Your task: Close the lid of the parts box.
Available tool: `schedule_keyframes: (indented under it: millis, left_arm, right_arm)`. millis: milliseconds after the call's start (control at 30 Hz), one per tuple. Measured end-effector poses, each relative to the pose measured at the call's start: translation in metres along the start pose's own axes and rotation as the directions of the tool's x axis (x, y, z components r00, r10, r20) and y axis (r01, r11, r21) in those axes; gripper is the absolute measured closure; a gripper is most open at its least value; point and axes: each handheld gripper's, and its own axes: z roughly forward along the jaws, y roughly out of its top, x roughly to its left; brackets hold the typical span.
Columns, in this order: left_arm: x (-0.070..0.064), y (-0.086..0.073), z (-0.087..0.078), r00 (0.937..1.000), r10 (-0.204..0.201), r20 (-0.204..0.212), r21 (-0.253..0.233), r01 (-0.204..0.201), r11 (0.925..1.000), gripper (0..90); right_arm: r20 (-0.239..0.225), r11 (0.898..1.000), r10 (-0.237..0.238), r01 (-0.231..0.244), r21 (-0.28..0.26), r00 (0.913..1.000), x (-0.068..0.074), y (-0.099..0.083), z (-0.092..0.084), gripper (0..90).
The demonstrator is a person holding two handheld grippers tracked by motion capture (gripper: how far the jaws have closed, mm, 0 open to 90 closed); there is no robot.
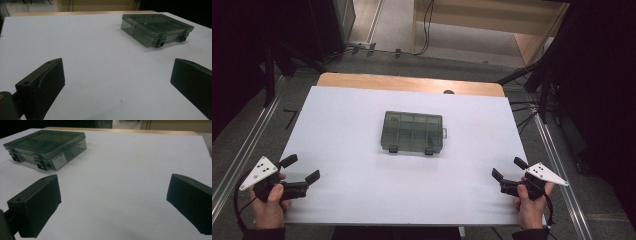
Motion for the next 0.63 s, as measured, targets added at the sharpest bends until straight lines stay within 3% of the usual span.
schedule_keyframes:
  millis: [167, 633]
  left_arm:
    - [0.006, -0.006, -0.008, 0.9997, -0.015, -0.017, -0.002, 0.015, 0.9999, 0.0]
    - [0.008, -0.01, -0.006, 0.9988, -0.035, -0.033, -0.006, 0.035, 0.9994, 0.0]
  right_arm:
    - [-0.011, 0.999, 0.033, -0.033, -0.022, 0.9994, -0.009, -0.003, -0.012, 0.0]
    - [0.043, 0.996, 0.087, -0.085, -0.034, 0.9953, -0.012, -0.012, -0.02, 0.0]
